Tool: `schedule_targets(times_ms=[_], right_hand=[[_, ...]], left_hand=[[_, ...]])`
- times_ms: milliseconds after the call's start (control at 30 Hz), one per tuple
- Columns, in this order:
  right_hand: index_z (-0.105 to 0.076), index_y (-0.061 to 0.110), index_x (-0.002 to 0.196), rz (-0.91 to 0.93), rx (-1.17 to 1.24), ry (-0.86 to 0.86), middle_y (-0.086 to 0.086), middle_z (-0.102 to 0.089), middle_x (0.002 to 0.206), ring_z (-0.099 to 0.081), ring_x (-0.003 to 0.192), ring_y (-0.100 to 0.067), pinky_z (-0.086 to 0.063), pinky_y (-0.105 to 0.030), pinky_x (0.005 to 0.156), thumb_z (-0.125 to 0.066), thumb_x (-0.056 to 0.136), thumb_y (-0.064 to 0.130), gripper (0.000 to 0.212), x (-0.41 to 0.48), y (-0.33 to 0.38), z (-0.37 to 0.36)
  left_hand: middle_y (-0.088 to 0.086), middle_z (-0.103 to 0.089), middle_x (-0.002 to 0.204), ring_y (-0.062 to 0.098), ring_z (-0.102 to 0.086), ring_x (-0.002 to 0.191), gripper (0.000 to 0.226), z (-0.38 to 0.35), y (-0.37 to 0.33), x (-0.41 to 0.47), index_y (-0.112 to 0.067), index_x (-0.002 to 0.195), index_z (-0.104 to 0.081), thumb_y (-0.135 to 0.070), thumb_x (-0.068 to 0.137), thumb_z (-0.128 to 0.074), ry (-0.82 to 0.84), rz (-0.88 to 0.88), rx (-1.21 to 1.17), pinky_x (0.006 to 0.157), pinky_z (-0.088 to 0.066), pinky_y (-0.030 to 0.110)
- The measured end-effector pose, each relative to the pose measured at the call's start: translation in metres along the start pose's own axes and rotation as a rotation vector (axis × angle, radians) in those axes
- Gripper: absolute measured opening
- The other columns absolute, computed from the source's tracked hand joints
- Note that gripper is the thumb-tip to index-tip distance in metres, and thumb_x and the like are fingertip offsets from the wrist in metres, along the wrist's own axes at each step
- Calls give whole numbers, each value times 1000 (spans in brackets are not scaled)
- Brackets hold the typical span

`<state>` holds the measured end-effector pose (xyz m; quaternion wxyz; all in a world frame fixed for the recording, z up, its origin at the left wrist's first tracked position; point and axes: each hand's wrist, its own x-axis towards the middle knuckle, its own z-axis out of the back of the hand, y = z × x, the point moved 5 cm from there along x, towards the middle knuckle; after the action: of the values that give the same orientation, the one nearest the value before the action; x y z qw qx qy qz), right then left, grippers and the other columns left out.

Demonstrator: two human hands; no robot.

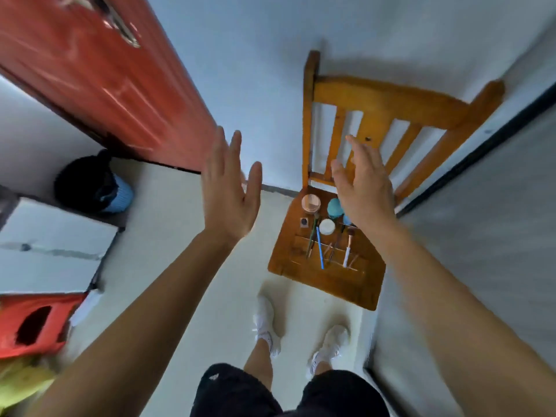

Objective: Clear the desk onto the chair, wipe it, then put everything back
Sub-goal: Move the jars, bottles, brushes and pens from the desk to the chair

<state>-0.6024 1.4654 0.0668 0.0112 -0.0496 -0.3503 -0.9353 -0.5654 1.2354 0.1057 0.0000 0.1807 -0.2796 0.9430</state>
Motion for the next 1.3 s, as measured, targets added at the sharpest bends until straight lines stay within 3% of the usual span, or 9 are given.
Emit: schedule_targets(times_ms=[67,200,300,467,667,767,967,1100,1300], right_hand=[[-35,24,152,173,52,-12,-4,-41,151,-47,134,-22,-45,-35,100,-41,105,46,52,16,73,13],[-40,19,149,491,150,-6,-5,-45,145,-52,129,-20,-52,-39,97,-47,105,37,48,18,215,18],[-44,19,145,675,231,-7,-2,-49,138,-54,123,-16,-47,-27,91,-49,104,36,45,-7,315,-4],[-50,18,142,901,362,28,0,-54,134,-57,120,-15,-48,-27,96,-56,100,31,44,-76,477,-89],[-49,17,142,1061,445,256,2,-53,132,-57,117,-14,-46,-24,87,-60,98,29,47,-197,649,-238],[-45,21,145,1110,438,450,6,-49,138,-54,123,-12,-46,-24,88,-59,98,32,50,-257,707,-307],[-49,23,143,1177,379,665,7,-50,140,-55,121,-12,-42,-21,86,-60,96,32,49,-332,787,-424],[-48,25,143,1232,296,782,9,-50,139,-56,117,-10,-43,-21,82,-60,96,34,49,-347,831,-511],[-50,26,140,1258,180,903,8,-52,132,-59,109,-13,-46,-28,78,-59,96,35,47,-335,912,-633]], left_hand=[[15,-22,163,31,-22,150,55,73,6,3,-9,153,-31,-34,105,-41,-118,30,80,120,-21,46],[14,-22,163,32,-24,149,57,201,27,-19,-10,154,-31,-36,104,-42,-318,143,182,117,-26,54],[16,-24,162,34,-24,149,58,286,61,-51,-7,152,-34,-37,103,-42,-414,188,249,118,-25,54],[13,-24,162,32,-23,149,60,425,161,-140,-11,152,-36,-41,101,-43,-514,330,421,118,-22,47],[11,-28,161,31,-26,147,58,559,294,-282,-18,149,-40,-46,98,-43,-538,592,586,114,-30,53],[10,-30,160,31,-28,146,62,606,342,-343,-17,149,-41,-51,96,-40,-574,738,591,111,-32,54],[6,-27,162,28,-26,147,58,654,434,-407,-21,151,-38,-48,100,-43,-583,953,596,112,-32,53],[4,-24,163,27,-24,148,68,667,506,-421,-23,152,-36,-60,95,-33,-550,1084,564,113,-31,49],[2,-17,165,24,-18,150,63,706,631,-415,-25,155,-30,-48,99,-48,-456,1309,549,115,-26,46]])
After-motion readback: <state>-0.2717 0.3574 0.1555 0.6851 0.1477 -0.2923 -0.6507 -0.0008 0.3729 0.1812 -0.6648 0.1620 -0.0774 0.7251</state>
